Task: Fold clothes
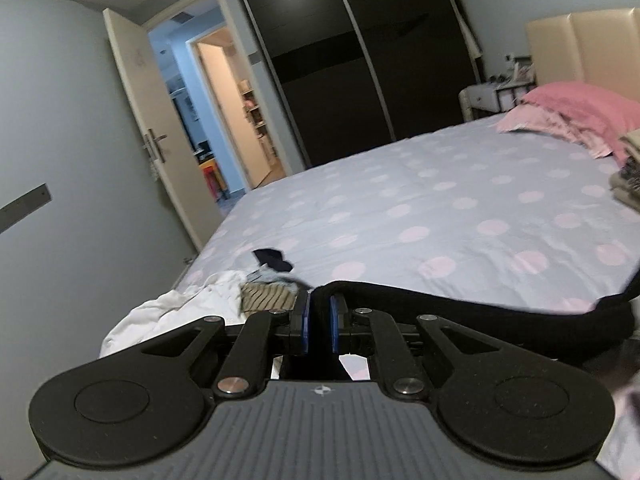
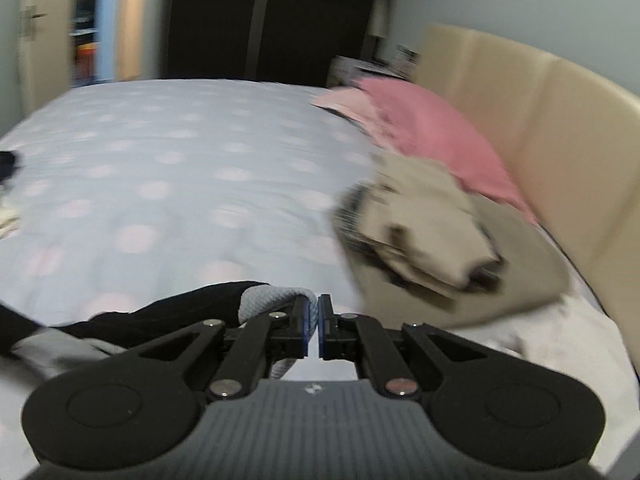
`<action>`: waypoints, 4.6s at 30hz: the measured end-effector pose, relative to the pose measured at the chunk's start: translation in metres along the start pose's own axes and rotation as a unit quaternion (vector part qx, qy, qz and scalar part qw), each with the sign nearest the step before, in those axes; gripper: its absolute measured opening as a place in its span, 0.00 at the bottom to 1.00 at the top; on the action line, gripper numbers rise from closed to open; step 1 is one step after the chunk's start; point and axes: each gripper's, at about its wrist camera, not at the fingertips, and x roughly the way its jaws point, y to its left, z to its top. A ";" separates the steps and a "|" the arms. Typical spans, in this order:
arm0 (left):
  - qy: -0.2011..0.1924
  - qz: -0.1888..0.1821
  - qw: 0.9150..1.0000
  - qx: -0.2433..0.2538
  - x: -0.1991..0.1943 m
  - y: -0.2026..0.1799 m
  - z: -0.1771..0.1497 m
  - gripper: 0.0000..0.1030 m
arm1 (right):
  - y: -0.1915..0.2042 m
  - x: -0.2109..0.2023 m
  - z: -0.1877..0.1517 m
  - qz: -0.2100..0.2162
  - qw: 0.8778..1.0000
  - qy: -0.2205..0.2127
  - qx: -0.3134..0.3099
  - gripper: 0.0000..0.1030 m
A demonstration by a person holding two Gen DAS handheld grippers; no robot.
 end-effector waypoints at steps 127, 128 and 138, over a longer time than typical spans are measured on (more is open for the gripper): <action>0.248 -0.256 0.934 -0.020 0.075 -0.057 -0.104 0.40 | 0.044 0.077 -0.071 0.196 0.971 0.136 -0.021 0.38; 0.255 -0.259 0.931 -0.021 0.080 -0.059 -0.106 0.40 | 0.049 0.079 -0.071 0.201 0.970 0.135 -0.029 0.38; 0.289 -0.276 0.917 -0.007 0.106 -0.076 -0.119 0.42 | 0.085 0.124 -0.078 0.222 0.957 0.163 -0.086 0.43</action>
